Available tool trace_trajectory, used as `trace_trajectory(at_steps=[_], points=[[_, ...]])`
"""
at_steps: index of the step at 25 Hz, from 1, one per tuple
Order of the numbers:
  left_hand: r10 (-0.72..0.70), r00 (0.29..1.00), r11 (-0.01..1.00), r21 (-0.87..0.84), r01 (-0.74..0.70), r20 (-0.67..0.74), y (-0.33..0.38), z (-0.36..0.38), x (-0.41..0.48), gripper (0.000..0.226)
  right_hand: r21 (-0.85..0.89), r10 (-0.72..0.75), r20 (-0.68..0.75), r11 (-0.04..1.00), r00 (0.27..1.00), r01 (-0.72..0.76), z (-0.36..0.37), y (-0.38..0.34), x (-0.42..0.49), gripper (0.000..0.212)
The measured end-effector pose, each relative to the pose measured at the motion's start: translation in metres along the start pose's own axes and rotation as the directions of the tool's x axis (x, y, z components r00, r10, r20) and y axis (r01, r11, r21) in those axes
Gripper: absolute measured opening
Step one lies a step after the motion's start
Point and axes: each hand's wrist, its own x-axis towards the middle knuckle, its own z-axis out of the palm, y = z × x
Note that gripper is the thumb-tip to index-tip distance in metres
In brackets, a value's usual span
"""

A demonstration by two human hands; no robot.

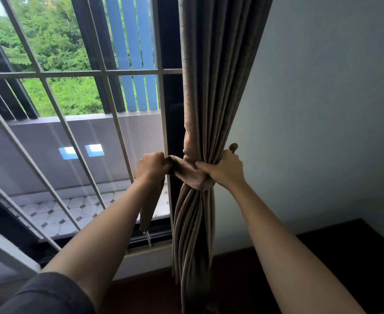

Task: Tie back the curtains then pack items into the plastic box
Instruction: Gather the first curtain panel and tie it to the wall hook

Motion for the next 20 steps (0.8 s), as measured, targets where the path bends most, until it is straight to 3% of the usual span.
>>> trace_trajectory(at_steps=[4, 7, 10, 11, 13, 15, 16, 17, 20], points=[[-0.109, 0.99, 0.979, -0.161, 0.122, 0.089, 0.03, 0.026, 0.001, 0.023, 0.003, -0.046, 0.058, 0.999, 0.997, 0.046, -0.01, -0.001, -0.004, 0.051], [-0.135, 0.987, 0.921, -0.357, 0.155, 0.082, 0.047, 0.048, 0.004, 0.016, 0.013, -0.056, 0.059, 0.998, 0.997, 0.055, -0.016, 0.0, -0.007, 0.046], [-0.225, 0.958, 0.844, -0.456, 0.283, 0.179, 0.052, 0.06, 0.002, 0.014, 0.015, -0.083, 0.051, 0.996, 0.995, 0.082, -0.017, 0.002, -0.008, 0.043], [-0.244, 0.936, 0.751, -0.561, 0.348, 0.253, 0.051, 0.062, 0.0, 0.012, 0.014, -0.085, 0.054, 0.996, 0.995, 0.084, -0.017, 0.002, -0.008, 0.042], [-0.176, 0.895, 0.435, -0.783, 0.444, 0.41, 0.051, 0.054, -0.011, 0.011, 0.005, -0.093, 0.057, 0.996, 0.994, 0.093, -0.017, 0.003, -0.006, 0.041], [-0.022, 0.895, 0.172, -0.88, 0.443, 0.446, 0.047, 0.041, -0.026, 0.015, -0.006, -0.11, 0.053, 0.994, 0.993, 0.11, -0.016, 0.004, -0.005, 0.041], [0.082, 0.902, 0.099, -0.903, 0.417, 0.425, 0.043, 0.038, -0.033, 0.024, -0.009, -0.117, 0.052, 0.993, 0.992, 0.118, -0.016, 0.005, -0.005, 0.041], [0.189, 0.902, 0.081, -0.922, 0.379, 0.388, 0.039, 0.037, -0.041, 0.038, -0.008, -0.122, 0.048, 0.992, 0.991, 0.123, -0.015, 0.005, -0.003, 0.042], [0.404, 0.841, 0.355, -0.909, 0.219, 0.36, 0.033, 0.037, -0.057, 0.067, -0.015, -0.138, 0.104, 0.99, 0.985, 0.141, -0.015, 0.007, 0.002, 0.041]])
